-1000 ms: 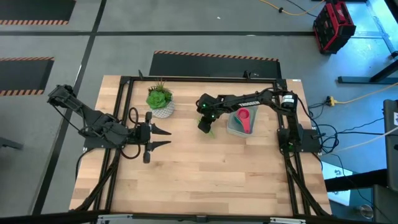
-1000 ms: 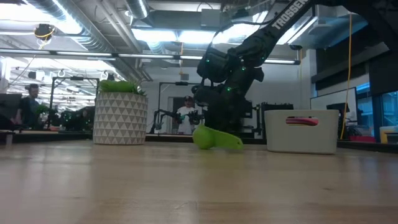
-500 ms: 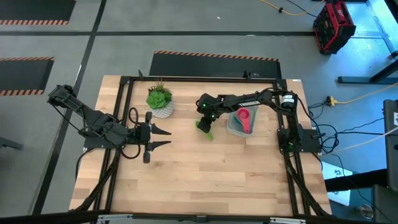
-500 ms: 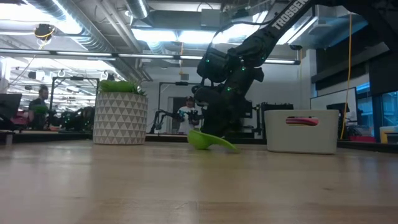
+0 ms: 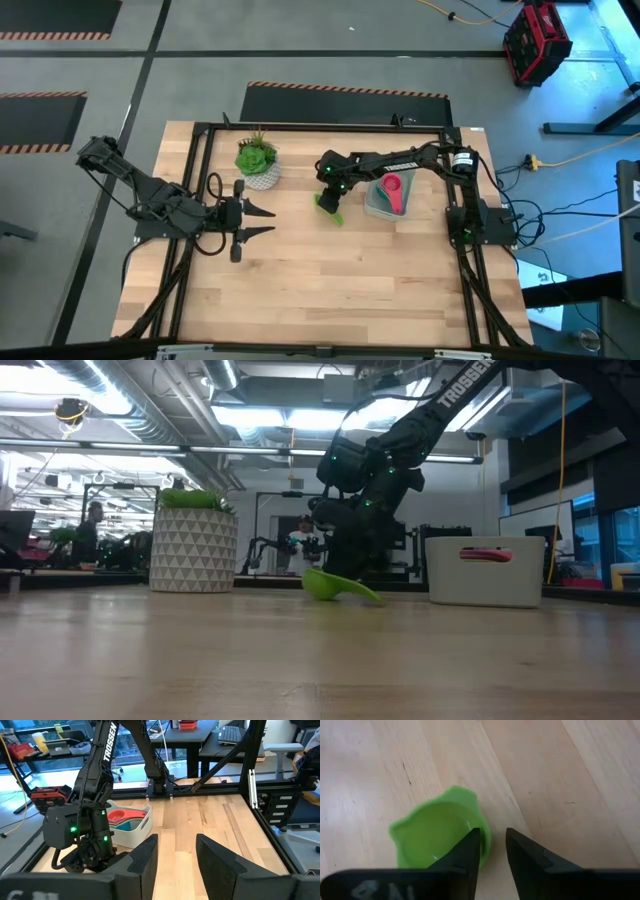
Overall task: Nest measuring cups in basket
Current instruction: Stack the green measuring cup on top of the red measuring cup in the gray bin
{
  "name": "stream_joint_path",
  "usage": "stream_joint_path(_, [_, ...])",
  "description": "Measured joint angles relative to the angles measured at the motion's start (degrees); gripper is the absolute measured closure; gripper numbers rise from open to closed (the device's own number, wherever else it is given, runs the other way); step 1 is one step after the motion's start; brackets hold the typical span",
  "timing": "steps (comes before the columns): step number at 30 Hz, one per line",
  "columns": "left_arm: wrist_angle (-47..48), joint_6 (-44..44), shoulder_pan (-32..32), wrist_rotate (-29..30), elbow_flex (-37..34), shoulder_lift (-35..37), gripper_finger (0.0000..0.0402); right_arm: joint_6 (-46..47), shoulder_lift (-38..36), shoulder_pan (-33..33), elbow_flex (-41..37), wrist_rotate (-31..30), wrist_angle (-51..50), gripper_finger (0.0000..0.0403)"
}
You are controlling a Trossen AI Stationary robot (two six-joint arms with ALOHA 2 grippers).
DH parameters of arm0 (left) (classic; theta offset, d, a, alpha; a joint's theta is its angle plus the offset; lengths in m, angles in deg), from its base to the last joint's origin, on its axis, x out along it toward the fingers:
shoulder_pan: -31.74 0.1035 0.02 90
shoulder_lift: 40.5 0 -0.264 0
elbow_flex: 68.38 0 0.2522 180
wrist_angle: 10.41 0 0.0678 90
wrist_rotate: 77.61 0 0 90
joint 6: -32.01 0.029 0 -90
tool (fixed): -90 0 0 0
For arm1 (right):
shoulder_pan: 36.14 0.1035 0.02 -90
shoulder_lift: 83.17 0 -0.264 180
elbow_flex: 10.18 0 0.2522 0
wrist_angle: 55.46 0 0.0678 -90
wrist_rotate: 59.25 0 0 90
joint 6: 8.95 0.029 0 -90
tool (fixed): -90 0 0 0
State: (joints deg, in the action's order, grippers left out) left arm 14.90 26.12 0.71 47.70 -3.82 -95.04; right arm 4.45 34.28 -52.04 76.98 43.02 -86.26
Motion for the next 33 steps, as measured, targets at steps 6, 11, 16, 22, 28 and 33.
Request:
stream_joint_path(6, [0.02,0.0,0.0,-0.01,0.0,0.01,0.0275,-0.01,0.0,0.0,0.0,2.69,0.0,0.0356])
stream_joint_path(11, [0.0,0.0,0.0,0.0,0.0,0.02,0.0275,0.04,0.0,0.02,0.0,3.11,0.17,0.039])
stream_joint_path(16, [0.02,0.0,0.0,-0.01,0.0,0.0,0.0275,0.05,-0.02,0.02,0.0,3.1,0.14,0.0388])
stream_joint_path(22, [0.02,0.0,0.0,-0.02,0.0,0.0,0.0275,0.05,-3.72,-0.09,-0.11,2.73,-3.83,0.0391])
stream_joint_path(28, [-0.05,0.0,0.0,0.0,0.0,-0.41,0.0275,1.26,-14.3,-0.11,-0.09,2.77,-12.23,0.039])
stream_joint_path(33, [-0.08,0.0,0.61,-0.03,0.0,-2.33,0.0275,5.43,-26.41,-0.11,-0.07,2.73,-20.53,0.039])
